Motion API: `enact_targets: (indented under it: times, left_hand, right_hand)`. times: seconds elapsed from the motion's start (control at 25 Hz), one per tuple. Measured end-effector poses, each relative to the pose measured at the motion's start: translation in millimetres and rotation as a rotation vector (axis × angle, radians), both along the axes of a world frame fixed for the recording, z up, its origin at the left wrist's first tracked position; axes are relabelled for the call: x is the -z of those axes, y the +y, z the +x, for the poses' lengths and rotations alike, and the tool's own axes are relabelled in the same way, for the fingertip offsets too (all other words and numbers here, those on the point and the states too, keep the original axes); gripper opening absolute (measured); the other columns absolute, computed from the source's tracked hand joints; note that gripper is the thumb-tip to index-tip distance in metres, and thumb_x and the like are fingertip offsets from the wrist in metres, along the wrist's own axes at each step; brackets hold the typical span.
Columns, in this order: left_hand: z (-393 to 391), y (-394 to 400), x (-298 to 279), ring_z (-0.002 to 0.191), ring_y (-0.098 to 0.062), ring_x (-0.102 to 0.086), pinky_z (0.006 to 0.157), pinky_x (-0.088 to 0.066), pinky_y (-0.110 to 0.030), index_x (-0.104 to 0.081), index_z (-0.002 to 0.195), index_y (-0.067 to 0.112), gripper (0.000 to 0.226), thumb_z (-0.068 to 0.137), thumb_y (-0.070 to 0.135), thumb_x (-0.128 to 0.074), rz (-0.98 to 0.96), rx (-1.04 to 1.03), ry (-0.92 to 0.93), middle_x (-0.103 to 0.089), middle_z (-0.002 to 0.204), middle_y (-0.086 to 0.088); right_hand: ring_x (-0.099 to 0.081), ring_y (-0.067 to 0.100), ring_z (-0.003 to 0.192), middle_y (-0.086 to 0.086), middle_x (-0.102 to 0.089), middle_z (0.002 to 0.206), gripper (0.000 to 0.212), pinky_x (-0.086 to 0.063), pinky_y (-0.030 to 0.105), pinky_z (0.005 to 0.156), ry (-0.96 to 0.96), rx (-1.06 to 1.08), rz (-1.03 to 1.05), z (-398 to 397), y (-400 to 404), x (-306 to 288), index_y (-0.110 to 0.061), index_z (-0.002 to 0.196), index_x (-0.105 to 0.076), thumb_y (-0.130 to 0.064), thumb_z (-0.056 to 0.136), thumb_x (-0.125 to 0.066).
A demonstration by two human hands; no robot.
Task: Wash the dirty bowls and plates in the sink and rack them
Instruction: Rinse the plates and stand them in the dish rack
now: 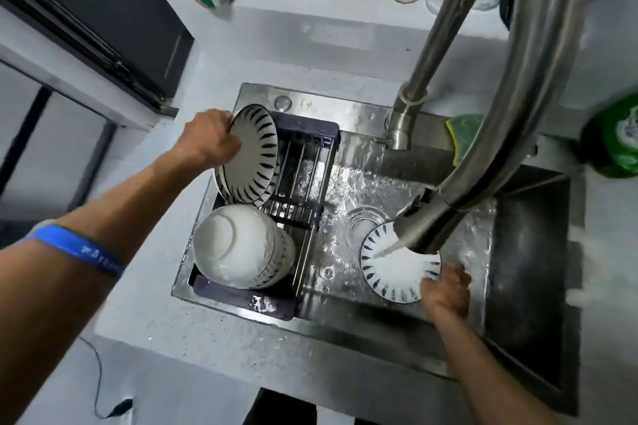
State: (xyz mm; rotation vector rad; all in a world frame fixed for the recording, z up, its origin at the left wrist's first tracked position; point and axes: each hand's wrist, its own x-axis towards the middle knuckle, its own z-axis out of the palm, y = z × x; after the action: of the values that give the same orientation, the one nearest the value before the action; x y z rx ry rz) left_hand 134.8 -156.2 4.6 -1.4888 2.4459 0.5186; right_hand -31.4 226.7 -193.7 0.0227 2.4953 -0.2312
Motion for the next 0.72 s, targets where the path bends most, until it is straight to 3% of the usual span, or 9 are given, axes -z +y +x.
enact_targets:
  times: [0.08,0.16,0.24,0.32,0.4,0.52,0.6,0.72]
  left_hand:
    - [7.9,0.9,14.8,0.083,-0.041,-0.058,0.077,-0.049,-0.045,-0.052,0.080,0.007,0.001,0.081,0.006,-0.053,-0.045,0.075,-0.005,-0.054,0.088,-0.022]
    - [11.8,5.2,25.1,0.082,-0.042,-0.056,0.076,-0.049,-0.046,-0.057,0.090,0.004,0.009,0.083,0.006,-0.052,-0.143,0.120,-0.056,-0.045,0.092,-0.020]
    - [12.9,8.3,32.4,0.089,-0.046,-0.058,0.077,-0.050,-0.047,-0.060,0.107,0.001,0.027,0.082,0.001,-0.051,-0.219,0.129,-0.130,-0.049,0.102,-0.025]
    - [15.5,11.1,34.9,0.093,-0.047,-0.059,0.080,-0.051,-0.050,-0.055,0.121,0.002,0.041,0.081,-0.003,-0.050,-0.221,0.126,-0.159,-0.053,0.109,-0.027]
    - [18.0,12.7,36.1,0.090,-0.046,-0.059,0.076,-0.050,-0.050,-0.046,0.123,0.006,0.045,0.079,-0.004,-0.052,-0.191,0.089,-0.113,-0.055,0.108,-0.027]
    - [14.5,17.7,21.2,0.095,-0.042,-0.058,0.077,-0.049,-0.047,-0.046,0.126,0.011,0.048,0.080,0.008,-0.059,-0.181,0.051,-0.101,-0.058,0.113,-0.022]
    - [7.1,28.5,-2.8,0.100,-0.038,-0.060,0.083,-0.049,-0.045,-0.055,0.127,0.015,0.044,0.083,0.020,-0.060,-0.216,0.027,-0.008,-0.062,0.117,-0.016]
    - [-6.9,82.5,-42.0,0.085,-0.021,-0.065,0.079,-0.052,-0.035,-0.064,0.115,0.020,0.028,0.088,0.026,-0.060,-0.212,-0.069,0.315,-0.068,0.104,0.001]
  right_hand:
    - [-0.057,0.044,0.115,0.027,-0.056,0.126,0.049,-0.047,0.045,0.091,-0.052,-0.051,0.068,-7.0,5.2,15.3,-0.001,0.129,-0.040,-0.012,0.086,-0.060]
    - [-0.057,0.042,0.116,0.026,-0.058,0.126,0.042,-0.047,0.044,0.092,-0.044,-0.043,0.063,-11.2,9.2,33.1,0.000,0.129,-0.047,-0.011,0.090,-0.056]
    - [-0.057,0.042,0.115,0.025,-0.059,0.126,0.033,-0.048,0.045,0.093,0.007,0.010,0.048,-11.2,4.7,42.8,0.001,0.123,-0.056,-0.010,0.092,-0.051]
    - [-0.058,0.044,0.115,0.025,-0.057,0.127,0.035,-0.049,0.048,0.091,0.038,0.092,0.047,-7.8,-5.3,42.7,0.001,0.123,-0.052,-0.009,0.090,-0.058]
    - [-0.058,0.044,0.114,0.025,-0.054,0.128,0.045,-0.049,0.049,0.090,0.021,0.181,0.049,-3.1,-3.7,44.0,-0.001,0.125,-0.046,-0.009,0.085,-0.066]
    - [-0.061,0.041,0.112,0.024,-0.063,0.122,0.035,-0.050,0.046,0.092,-0.050,0.195,0.029,-3.6,6.4,43.2,-0.002,0.117,-0.058,-0.006,0.083,-0.064]
    - [-0.060,0.042,0.114,0.026,-0.063,0.122,0.033,-0.050,0.046,0.093,-0.067,0.210,0.012,-6.4,8.0,41.7,0.002,0.116,-0.061,-0.006,0.084,-0.062]
    - [-0.063,0.042,0.109,0.026,-0.063,0.120,0.033,-0.052,0.046,0.088,-0.083,0.256,-0.025,-4.6,10.2,40.9,0.002,0.115,-0.060,-0.009,0.084,-0.061]
